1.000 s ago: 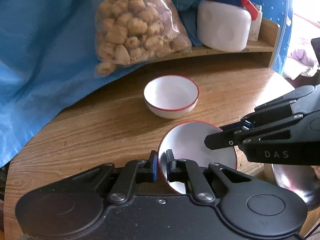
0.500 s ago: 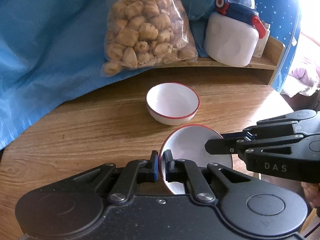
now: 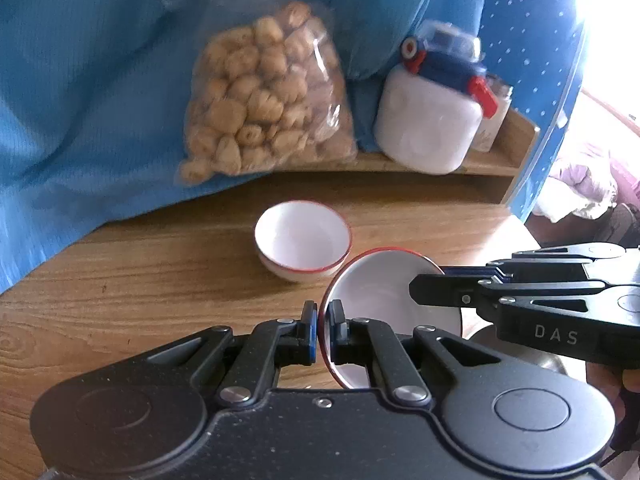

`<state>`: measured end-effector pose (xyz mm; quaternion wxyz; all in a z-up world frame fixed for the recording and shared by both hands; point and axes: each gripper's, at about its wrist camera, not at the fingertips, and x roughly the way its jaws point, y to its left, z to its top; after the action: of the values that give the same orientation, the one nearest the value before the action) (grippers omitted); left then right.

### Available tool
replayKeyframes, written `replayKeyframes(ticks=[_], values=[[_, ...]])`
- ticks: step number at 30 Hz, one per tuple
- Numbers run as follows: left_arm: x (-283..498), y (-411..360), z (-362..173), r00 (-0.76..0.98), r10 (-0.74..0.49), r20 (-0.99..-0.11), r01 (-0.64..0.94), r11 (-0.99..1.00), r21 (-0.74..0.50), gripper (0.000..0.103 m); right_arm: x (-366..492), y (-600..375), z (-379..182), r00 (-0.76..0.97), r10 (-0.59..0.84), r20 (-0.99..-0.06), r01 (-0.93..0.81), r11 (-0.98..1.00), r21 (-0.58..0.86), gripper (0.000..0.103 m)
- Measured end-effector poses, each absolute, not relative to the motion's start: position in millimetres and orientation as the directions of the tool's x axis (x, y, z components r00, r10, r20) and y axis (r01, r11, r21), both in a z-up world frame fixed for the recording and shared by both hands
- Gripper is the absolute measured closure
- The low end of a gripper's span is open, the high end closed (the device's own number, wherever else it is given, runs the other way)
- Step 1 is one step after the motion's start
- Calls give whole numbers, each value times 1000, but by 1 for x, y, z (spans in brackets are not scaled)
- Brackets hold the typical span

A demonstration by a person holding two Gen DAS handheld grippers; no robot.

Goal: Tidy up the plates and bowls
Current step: 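Lift the white bowl with both tools and lower it into the steel bowl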

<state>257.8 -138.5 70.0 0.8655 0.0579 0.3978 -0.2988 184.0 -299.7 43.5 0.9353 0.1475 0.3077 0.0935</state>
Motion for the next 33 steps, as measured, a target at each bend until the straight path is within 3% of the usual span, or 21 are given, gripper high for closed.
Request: replayKeyframes(ticks=[18, 33], values=[[205, -168, 98, 487, -540, -687, 652, 748, -126, 98, 117, -315, 74, 826, 180, -534, -33, 961, 273, 96], [174, -192, 79, 414, -541, -732, 699, 704, -126, 98, 73, -329, 56, 798, 152, -583, 39, 953, 302, 96]])
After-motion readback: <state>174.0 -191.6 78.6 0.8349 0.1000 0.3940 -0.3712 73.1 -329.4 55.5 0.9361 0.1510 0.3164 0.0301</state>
